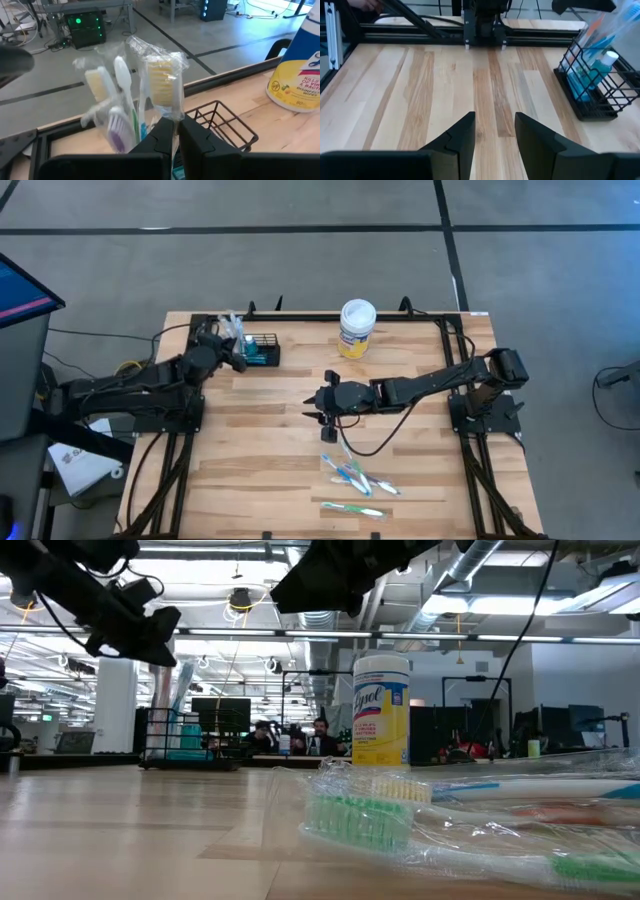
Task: Pick & Place toothbrushing station
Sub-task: Put the top orange toothbrush into the mesh organizer
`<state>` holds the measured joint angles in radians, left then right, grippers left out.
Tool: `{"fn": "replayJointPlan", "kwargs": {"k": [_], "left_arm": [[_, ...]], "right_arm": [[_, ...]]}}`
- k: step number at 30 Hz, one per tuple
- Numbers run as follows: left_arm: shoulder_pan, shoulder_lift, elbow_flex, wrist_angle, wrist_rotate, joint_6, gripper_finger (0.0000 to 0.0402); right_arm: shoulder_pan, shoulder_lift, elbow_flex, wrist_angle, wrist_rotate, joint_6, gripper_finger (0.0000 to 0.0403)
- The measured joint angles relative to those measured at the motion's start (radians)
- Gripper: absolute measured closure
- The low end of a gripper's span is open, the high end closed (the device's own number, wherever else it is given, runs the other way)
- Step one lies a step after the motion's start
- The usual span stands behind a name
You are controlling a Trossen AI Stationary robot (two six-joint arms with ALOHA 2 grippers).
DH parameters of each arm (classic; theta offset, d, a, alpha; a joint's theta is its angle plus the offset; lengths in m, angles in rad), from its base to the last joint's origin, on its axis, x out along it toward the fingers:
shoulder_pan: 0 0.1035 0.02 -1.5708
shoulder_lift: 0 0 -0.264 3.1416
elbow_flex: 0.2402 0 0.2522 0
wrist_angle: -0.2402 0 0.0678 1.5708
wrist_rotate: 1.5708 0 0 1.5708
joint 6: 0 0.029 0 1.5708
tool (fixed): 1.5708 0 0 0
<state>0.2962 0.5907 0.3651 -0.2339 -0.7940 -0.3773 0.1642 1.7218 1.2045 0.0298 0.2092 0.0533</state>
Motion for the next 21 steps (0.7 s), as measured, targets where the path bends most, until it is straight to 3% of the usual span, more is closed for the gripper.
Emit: {"fn": "replayJointPlan", "kwargs": {"k": [14, 21], "left_arm": [[0.000, 0.000, -0.092, 0.041, 0.002, -0.052, 0.0393], [0.000, 0.000, -0.105, 0.065, 0.005, -0.050, 0.0366]], "right_arm": [[0.000, 0.000, 0.000, 0.000, 0.000, 0.000, 0.0275], [0.000, 0.000, 0.000, 0.000, 0.000, 0.000, 0.0275]]}}
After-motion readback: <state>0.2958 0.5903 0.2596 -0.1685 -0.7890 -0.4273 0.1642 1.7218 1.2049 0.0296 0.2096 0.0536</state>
